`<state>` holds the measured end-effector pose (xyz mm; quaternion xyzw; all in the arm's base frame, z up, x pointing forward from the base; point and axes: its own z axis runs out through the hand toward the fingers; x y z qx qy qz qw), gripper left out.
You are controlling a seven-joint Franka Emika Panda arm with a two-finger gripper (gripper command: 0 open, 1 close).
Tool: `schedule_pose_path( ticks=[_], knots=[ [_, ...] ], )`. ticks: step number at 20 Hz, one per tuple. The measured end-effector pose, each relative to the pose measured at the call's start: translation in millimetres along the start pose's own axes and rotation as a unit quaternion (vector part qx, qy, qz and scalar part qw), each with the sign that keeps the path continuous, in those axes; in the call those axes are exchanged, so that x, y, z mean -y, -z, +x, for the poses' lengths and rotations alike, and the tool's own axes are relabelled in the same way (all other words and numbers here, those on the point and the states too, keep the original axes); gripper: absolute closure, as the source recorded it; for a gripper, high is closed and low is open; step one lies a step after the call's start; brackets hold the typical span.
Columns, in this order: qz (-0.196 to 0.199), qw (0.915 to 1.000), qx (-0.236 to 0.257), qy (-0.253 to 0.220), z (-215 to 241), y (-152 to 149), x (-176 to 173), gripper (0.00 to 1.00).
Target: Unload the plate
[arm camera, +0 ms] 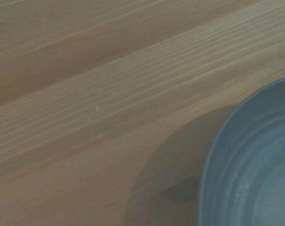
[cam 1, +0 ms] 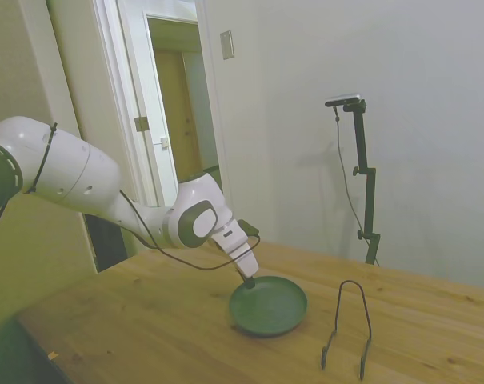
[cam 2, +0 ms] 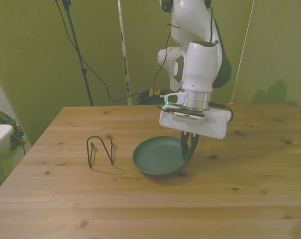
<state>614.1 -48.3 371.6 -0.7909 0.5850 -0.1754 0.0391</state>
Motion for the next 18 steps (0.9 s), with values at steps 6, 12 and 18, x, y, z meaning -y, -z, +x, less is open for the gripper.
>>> schedule_pose_path(
  ticks=[6, 12, 18],
  knots=[
    [-0.002, 1.0, -0.001, -0.002, 3.1, -0.5, -1.5, 0.0],
    [-0.004, 1.0, -0.001, -0.004, 5.2, -1.2, -2.7, 0.0],
    [0.008, 0.9999, 0.004, -0.014, 18.1, 24.6, 5.2, 0.0]
  ],
)
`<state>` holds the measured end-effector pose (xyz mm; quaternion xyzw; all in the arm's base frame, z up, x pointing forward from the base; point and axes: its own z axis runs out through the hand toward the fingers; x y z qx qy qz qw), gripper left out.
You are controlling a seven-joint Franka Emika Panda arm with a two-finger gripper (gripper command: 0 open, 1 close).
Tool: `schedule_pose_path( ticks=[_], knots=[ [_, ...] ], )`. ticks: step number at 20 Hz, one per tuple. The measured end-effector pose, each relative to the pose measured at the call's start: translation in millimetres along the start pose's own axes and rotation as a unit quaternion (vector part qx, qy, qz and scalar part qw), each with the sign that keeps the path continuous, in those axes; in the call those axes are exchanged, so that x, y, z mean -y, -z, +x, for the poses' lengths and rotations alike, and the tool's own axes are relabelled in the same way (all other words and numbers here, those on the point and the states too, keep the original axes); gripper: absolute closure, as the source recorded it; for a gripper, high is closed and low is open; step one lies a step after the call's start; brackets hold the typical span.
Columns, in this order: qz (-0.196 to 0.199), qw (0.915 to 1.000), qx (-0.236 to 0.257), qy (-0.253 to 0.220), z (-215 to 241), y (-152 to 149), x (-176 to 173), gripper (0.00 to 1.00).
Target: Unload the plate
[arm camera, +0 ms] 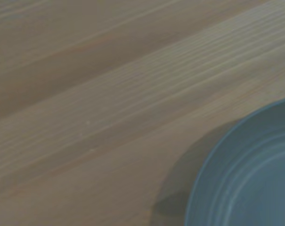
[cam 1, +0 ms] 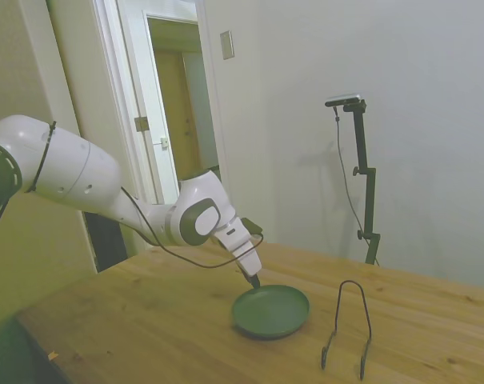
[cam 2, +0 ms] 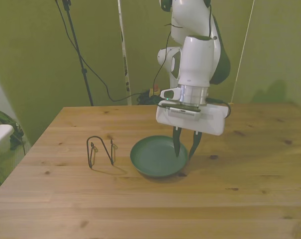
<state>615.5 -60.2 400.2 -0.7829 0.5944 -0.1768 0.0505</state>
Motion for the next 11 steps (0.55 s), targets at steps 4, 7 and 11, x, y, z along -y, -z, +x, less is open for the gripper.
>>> schedule_pose_path(
  ticks=[4, 7, 11],
  knots=[
    [0.001, 0.9999, 0.012, 0.005, 16.4, 54.2, 1.3, 0.0],
    [-0.005, 0.9996, 0.017, 0.022, 26.2, 105.2, -9.0, 0.0],
    [-0.021, 0.9978, 0.028, 0.056, 30.8, 160.6, -38.4, 0.0]
  ],
)
